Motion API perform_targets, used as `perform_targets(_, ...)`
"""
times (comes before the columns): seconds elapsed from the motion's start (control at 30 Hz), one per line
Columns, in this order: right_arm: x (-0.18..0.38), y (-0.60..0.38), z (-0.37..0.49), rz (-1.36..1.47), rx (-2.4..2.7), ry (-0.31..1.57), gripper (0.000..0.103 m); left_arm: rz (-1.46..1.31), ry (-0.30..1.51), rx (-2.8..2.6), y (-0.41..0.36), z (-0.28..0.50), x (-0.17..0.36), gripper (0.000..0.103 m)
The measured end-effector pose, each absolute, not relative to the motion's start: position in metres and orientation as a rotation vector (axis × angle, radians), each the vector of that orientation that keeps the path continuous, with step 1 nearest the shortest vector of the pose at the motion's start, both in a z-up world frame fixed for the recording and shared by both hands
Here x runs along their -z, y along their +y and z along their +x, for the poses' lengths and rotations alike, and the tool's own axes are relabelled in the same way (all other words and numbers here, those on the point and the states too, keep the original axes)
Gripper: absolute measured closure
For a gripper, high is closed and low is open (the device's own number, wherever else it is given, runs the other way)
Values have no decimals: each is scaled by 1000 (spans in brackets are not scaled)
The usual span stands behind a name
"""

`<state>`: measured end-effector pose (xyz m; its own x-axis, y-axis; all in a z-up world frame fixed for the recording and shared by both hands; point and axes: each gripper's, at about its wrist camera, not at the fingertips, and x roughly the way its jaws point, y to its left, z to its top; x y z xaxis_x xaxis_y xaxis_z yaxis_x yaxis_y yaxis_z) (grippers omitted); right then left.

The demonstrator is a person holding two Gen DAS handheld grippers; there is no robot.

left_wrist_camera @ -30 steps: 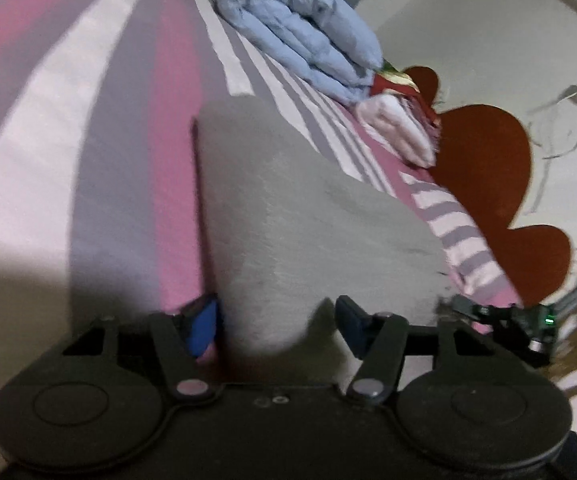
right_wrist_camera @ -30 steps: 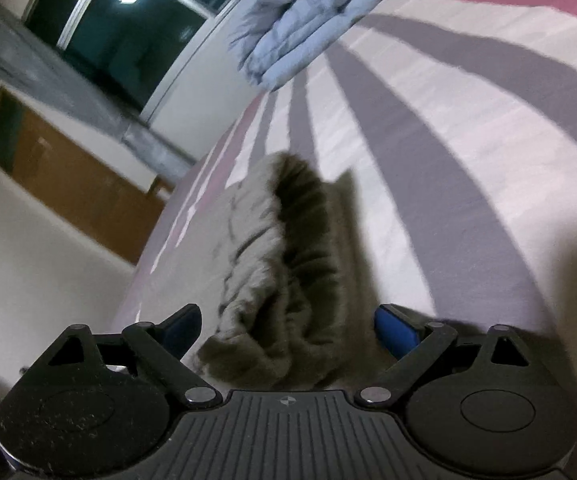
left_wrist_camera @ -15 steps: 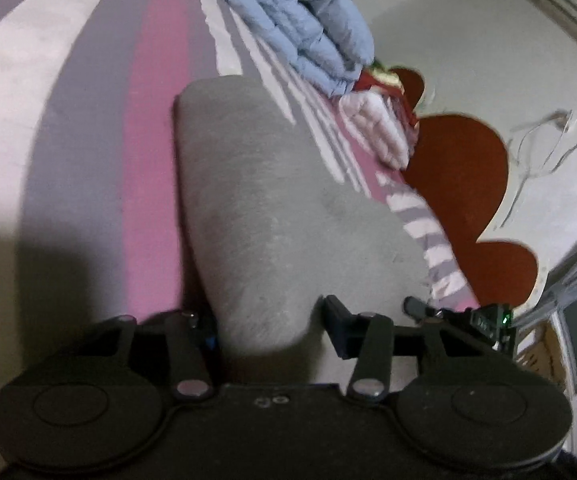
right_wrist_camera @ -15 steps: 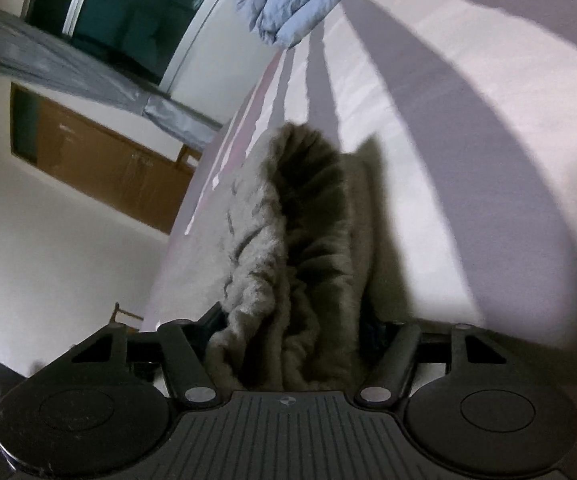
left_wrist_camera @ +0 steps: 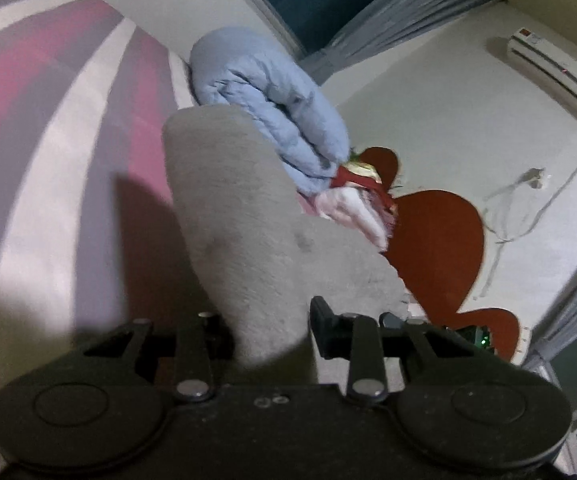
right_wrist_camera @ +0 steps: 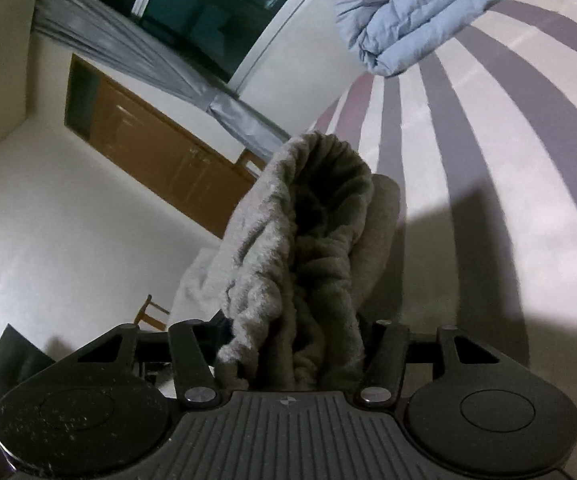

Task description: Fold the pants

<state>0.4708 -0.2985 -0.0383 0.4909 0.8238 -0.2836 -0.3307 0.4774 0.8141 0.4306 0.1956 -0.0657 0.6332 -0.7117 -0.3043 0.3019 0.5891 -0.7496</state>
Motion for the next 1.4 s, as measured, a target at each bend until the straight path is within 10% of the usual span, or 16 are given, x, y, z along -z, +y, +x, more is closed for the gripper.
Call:
perform_targets(0.03, 45, -297, 484, 767, -763, 759, 48, -692, 643, 595, 200, 438, 69, 70)
perform_targets(0.1, 68, -286, 506, 702, -638, 817, 30, -518, 693, 336, 199, 455, 84, 23)
perform_targets(0.4, 83, -286, 508, 662, -529, 861, 23, -405, 649, 238, 191, 434, 96, 22)
perform_targets(0.6, 67, -330, 440, 602, -486, 723, 0, -295, 565, 89, 200, 361, 79, 6)
perform_targets(1.4, -2, -353, 123, 366, -280, 335, 0, -356, 373, -110, 177, 107, 25, 6)
